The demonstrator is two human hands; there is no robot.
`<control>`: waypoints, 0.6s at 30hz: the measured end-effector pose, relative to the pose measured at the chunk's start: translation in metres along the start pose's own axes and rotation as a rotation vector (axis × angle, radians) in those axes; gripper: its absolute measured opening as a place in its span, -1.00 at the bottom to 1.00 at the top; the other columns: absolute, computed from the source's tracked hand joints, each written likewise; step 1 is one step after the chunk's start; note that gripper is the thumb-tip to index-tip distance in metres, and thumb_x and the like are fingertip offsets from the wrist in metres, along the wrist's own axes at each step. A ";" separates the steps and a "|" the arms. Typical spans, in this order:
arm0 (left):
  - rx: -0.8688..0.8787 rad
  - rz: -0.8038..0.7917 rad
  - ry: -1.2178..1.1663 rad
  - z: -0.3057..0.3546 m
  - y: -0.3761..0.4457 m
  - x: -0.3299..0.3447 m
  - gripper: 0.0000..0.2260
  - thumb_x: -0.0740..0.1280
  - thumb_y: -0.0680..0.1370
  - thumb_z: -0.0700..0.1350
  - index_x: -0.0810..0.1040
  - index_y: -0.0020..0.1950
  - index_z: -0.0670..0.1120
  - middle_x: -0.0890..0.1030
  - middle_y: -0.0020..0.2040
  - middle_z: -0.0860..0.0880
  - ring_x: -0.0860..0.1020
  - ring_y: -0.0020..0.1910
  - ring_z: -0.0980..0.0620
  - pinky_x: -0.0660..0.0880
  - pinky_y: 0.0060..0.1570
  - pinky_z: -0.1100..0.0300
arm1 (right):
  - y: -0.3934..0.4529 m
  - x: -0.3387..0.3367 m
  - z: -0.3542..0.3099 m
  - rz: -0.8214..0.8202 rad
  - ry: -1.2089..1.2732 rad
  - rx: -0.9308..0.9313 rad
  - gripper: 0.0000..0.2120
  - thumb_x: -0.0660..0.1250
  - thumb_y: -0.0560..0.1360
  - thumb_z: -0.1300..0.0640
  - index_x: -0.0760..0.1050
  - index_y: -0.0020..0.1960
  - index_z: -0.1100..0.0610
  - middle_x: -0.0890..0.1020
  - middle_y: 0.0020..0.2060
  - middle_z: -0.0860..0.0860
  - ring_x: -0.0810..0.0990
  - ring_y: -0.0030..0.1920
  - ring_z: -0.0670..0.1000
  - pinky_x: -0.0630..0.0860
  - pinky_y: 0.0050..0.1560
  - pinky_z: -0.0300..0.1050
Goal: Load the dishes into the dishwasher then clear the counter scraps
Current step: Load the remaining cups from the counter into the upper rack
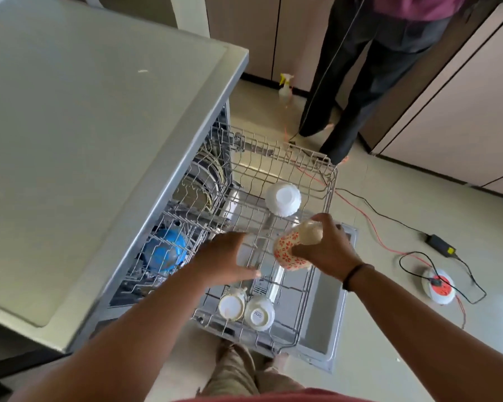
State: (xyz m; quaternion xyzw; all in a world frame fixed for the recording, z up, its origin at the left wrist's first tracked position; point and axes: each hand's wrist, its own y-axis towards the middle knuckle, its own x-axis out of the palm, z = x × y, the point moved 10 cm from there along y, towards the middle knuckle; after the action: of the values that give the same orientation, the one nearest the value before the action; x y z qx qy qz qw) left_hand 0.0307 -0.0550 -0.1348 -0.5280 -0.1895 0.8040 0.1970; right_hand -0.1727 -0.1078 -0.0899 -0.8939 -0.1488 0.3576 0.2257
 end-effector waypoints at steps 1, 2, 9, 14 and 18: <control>-0.025 0.018 0.059 -0.013 0.003 0.009 -0.15 0.28 0.35 0.42 0.15 0.50 0.02 0.32 0.47 -0.06 0.34 0.39 -0.08 0.32 0.34 -0.05 | 0.004 0.006 0.003 0.005 -0.064 0.003 -0.29 0.57 0.27 0.06 0.28 0.31 -0.02 0.35 0.12 0.06 0.44 0.02 0.08 0.50 -0.04 -0.09; -0.050 0.037 0.110 -0.024 0.006 0.018 -0.18 0.23 0.38 0.44 0.19 0.47 -0.03 0.37 0.42 -0.09 0.39 0.35 -0.08 0.37 0.29 -0.02 | 0.008 0.013 0.007 0.003 -0.113 0.013 -0.27 0.57 0.27 0.05 0.27 0.32 -0.01 0.32 0.13 0.06 0.44 0.01 0.09 0.51 -0.01 -0.08; -0.106 0.021 0.200 -0.064 -0.002 0.069 -0.21 0.06 0.44 0.46 0.18 0.47 -0.08 0.24 0.48 -0.14 0.23 0.44 -0.15 0.30 0.35 -0.06 | 0.020 0.077 0.018 -0.050 -0.413 -0.019 -0.26 0.50 0.28 -0.18 0.19 0.31 -0.05 0.36 0.15 0.06 0.59 -0.04 0.18 0.60 -0.04 0.02; -0.085 0.017 0.179 -0.072 -0.002 0.076 -0.21 0.07 0.45 0.44 0.16 0.48 -0.08 0.24 0.48 -0.13 0.25 0.44 -0.13 0.29 0.37 -0.04 | 0.025 0.089 0.022 0.021 -0.522 -0.017 -0.26 0.47 0.33 -0.13 0.13 0.33 -0.02 0.30 0.24 0.12 0.58 0.05 0.26 0.61 -0.03 0.08; -0.100 0.014 0.144 -0.077 0.003 0.076 -0.22 0.10 0.45 0.43 0.16 0.50 -0.06 0.21 0.51 -0.12 0.20 0.47 -0.12 0.22 0.41 -0.04 | 0.033 0.095 0.031 0.013 -0.556 -0.001 -0.28 0.47 0.33 -0.09 0.15 0.33 0.02 0.30 0.22 0.12 0.57 0.05 0.27 0.60 -0.03 0.08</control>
State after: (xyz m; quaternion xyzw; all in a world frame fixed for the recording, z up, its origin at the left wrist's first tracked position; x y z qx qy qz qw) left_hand 0.0739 -0.0102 -0.2240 -0.5949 -0.2112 0.7550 0.1776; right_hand -0.1243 -0.0860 -0.1809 -0.7625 -0.1994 0.5906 0.1736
